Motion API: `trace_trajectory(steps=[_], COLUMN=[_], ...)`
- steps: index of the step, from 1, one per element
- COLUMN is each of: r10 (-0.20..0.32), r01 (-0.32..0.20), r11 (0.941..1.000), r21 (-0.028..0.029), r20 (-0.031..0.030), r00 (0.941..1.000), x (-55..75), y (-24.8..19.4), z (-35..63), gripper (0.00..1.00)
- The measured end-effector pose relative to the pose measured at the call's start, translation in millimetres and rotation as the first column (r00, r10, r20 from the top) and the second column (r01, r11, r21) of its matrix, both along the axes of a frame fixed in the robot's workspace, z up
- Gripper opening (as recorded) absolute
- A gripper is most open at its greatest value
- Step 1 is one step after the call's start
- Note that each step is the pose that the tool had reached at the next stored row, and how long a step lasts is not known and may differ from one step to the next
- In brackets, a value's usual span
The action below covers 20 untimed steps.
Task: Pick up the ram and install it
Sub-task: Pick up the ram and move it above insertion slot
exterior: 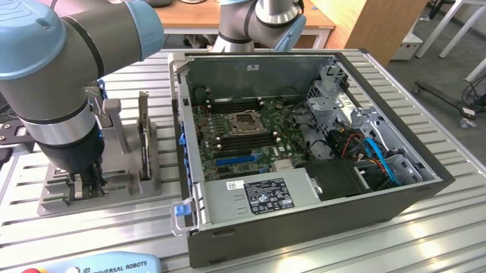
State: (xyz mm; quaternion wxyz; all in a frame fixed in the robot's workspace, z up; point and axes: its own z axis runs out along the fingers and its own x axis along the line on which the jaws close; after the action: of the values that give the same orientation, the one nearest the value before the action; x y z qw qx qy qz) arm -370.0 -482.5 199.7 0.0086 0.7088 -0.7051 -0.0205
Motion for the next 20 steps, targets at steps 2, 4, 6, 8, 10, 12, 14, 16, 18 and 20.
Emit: trace_trajectory(steps=[2,4,6,8,10,12,14,16,18,20], r10=[0.000,0.000,0.000,0.000,0.000,0.000,0.000,0.000,0.000,0.000], r01=[0.000,0.000,0.000,0.000,0.000,0.000,0.000,0.000,0.000,0.000], r11=[1.0000,1.0000,1.0000,1.0000,1.0000,1.0000,1.0000,1.0000,1.0000,1.0000], r21=[0.0000,0.0000,0.0000,0.0000,0.0000,0.0000,0.0000,0.0000,0.0000,0.0000], r20=[0.0000,0.0000,0.0000,0.0000,0.0000,0.0000,0.0000,0.0000,0.0000,0.0000], r00=[1.0000,1.0000,1.0000,1.0000,1.0000,1.0000,1.0000,1.0000,1.0000,1.0000], x=[0.0,0.0,0.0,0.0,0.0,0.0,0.0,0.0,-0.1,-0.1], y=[0.0,0.1,0.0,0.0,0.0,0.0,0.0,0.1,-0.2,-0.8], z=[0.0,0.0,0.0,0.0,0.0,0.0,0.0,0.0,0.0,0.0], gripper=[0.29,0.29,0.29,0.29,0.27,0.20,0.20,0.20,0.20,0.20])
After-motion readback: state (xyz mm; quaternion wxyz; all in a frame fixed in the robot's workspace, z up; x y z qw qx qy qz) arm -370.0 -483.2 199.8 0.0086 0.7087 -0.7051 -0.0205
